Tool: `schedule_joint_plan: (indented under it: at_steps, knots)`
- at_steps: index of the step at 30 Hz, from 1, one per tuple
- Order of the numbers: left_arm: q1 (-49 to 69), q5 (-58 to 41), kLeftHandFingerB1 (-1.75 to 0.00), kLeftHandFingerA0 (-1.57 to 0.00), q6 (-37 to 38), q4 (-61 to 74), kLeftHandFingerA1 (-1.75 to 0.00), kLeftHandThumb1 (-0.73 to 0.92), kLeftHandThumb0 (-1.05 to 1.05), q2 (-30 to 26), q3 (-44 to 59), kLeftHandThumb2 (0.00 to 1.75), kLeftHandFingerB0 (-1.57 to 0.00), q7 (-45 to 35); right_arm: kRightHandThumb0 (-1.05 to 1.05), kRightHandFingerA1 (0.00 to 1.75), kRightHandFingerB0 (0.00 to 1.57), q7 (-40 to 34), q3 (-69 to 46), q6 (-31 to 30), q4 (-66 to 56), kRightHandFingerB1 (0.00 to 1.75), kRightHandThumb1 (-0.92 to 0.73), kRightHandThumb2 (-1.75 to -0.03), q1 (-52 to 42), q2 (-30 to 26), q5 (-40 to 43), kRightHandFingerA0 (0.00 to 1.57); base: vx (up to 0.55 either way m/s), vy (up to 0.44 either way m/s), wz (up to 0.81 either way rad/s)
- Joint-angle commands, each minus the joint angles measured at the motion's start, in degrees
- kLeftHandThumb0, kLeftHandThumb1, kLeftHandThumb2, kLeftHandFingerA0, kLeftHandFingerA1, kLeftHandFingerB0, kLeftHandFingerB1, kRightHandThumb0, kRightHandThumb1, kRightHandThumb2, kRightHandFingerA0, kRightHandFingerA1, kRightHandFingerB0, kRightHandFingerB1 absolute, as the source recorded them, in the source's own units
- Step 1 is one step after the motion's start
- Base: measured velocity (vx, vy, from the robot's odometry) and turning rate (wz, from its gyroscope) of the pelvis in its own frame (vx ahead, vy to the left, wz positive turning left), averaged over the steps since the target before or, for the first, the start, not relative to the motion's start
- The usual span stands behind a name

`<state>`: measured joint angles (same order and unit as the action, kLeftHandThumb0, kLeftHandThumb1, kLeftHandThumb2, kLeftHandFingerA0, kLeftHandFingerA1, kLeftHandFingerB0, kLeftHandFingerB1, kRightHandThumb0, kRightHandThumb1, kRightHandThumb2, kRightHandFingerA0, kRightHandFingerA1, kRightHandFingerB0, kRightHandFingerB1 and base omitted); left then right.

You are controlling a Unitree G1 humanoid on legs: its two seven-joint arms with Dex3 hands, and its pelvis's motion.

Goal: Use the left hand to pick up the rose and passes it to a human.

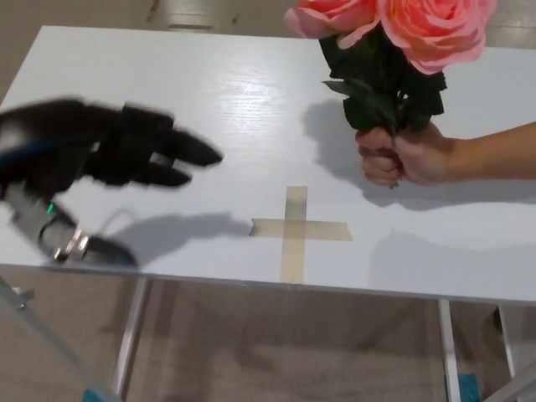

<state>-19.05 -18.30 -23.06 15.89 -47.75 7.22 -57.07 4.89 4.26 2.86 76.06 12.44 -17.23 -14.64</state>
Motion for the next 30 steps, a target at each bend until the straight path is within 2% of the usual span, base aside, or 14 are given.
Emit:
schedule_joint_plan:
  at_steps: [1, 4, 7, 12, 15, 16, 18, 19, 20, 22, 23, 24, 25, 30]
  knots:
    - [27.8, -12.9, -0.43, -0.29, 2.8, 13.6, -0.45, 0.38, -0.55, 1.1, 21.7, 0.71, -0.33, -13.3, -0.37, 0.43, 0.50, -3.4, -1.1, 0.4, 0.4, 0.37, -0.71, -0.60, -2.0, 0.8, 0.8, 0.66, 0.00, 0.000, 0.00]
    - [28.7, -13.4, -0.43, -0.29, 2.9, 14.1, -0.45, 0.38, -0.55, 1.0, 22.3, 0.71, -0.33, -13.1, -0.37, 0.43, 0.50, -3.4, -1.2, 0.4, 0.4, 0.37, -0.71, -0.60, -2.0, 0.8, 0.8, 0.66, 0.00, 0.000, 0.00]
    - [38.7, -12.1, -0.43, -0.30, 6.1, 13.3, -0.45, 0.38, -0.54, 4.8, 25.0, 0.71, -0.33, -14.2, -0.37, 0.44, 0.48, -2.2, -1.7, -0.3, 0.5, 0.38, -0.69, -0.61, -1.0, 0.6, 1.2, 0.65, 0.00, 0.000, 0.00]
    - [43.8, -2.1, -0.41, -0.31, 13.2, 3.7, -0.44, 0.38, -0.55, 7.0, 16.2, 0.71, -0.31, -9.7, -0.36, 0.43, 0.48, -2.2, -1.4, -0.5, 0.8, 0.37, -0.70, -0.61, -1.6, 0.9, 0.6, 0.64, 0.00, 0.000, 0.00]
    - [44.2, -1.7, -0.41, -0.31, 14.6, 2.4, -0.44, 0.38, -0.55, 6.9, 15.1, 0.71, -0.31, -8.8, -0.36, 0.43, 0.48, -2.2, -1.4, -0.5, 0.8, 0.37, -0.70, -0.61, -1.6, 0.9, 0.6, 0.64, 0.00, 0.000, 0.00]
    - [41.8, 8.3, -0.32, -0.36, 14.9, -11.1, -0.36, 0.48, -0.48, 14.2, 7.6, 0.55, -0.34, 5.7, -0.36, 0.43, 0.48, -2.5, -1.1, -0.6, 0.7, 0.37, -0.70, -0.61, -1.7, 1.3, 0.3, 0.64, 0.00, 0.000, 0.00]
    - [41.4, 9.4, -0.32, -0.36, 15.6, -13.2, -0.36, 0.48, -0.48, 15.0, 6.7, 0.55, -0.34, 7.5, -0.36, 0.43, 0.48, -2.5, -1.1, -0.6, 0.7, 0.37, -0.70, -0.61, -1.7, 1.3, 0.2, 0.64, 0.00, 0.000, 0.00]
    - [36.3, 18.8, -0.32, -0.38, 21.3, -26.8, -0.36, 0.50, -0.54, 17.6, 1.9, 0.56, -0.36, 19.0, -0.36, 0.43, 0.48, -2.6, -1.0, -0.5, 0.6, 0.37, -0.70, -0.61, -1.6, 1.5, 0.2, 0.64, 0.00, 0.000, 0.00]
    - [34.3, 22.9, -0.33, -0.41, 24.1, -32.7, -0.36, 0.51, -0.57, 18.1, -0.4, 0.56, -0.38, 24.4, -0.36, 0.43, 0.48, -2.6, -0.9, -0.4, 0.6, 0.37, -0.70, -0.61, -1.8, 1.6, 0.1, 0.64, 0.00, 0.000, 0.00]
    - [32.3, 26.6, -0.33, -0.42, 26.6, -38.7, -0.36, 0.53, -0.58, 18.2, -3.1, 0.57, -0.40, 29.8, -0.36, 0.43, 0.48, -2.7, -0.8, -0.2, 0.6, 0.37, -0.70, -0.61, -2.3, 1.7, 0.0, 0.64, 0.00, 0.000, 0.00]
    - [29.7, 28.6, -0.45, -0.39, 26.7, -44.2, -0.49, 0.47, -0.60, 18.8, -5.0, 0.83, -0.35, 33.7, -0.36, 0.43, 0.48, -2.7, -0.7, -0.1, 0.6, 0.37, -0.70, -0.61, -2.4, 1.7, 0.0, 0.63, 0.00, 0.000, 0.00]
    - [26.4, 29.8, -0.45, -0.39, 26.1, -50.1, -0.49, 0.47, -0.60, 19.4, -6.7, 0.83, -0.35, 37.3, -0.36, 0.43, 0.48, -2.7, -0.6, -0.1, 0.6, 0.37, -0.70, -0.61, -2.3, 1.6, -0.1, 0.63, 0.00, 0.000, 0.00]
    - [25.5, 29.6, -0.36, -0.49, 26.0, -51.6, -0.37, 0.55, -0.54, 19.7, -6.9, 0.57, -0.49, 38.2, -0.36, 0.43, 0.48, -2.7, -0.6, -0.2, 0.6, 0.37, -0.70, -0.61, -2.1, 1.7, -0.1, 0.63, 0.00, 0.000, 0.00]
    - [20.6, 26.3, -0.39, -0.58, 26.5, -64.0, -0.40, 0.56, -0.48, 23.9, -5.0, 0.57, -0.58, 47.7, -0.37, 0.43, 0.48, -2.6, -0.7, -0.4, 0.7, 0.38, -0.70, -0.61, -1.7, 2.1, 0.0, 0.63, 0.00, 0.000, 0.00]
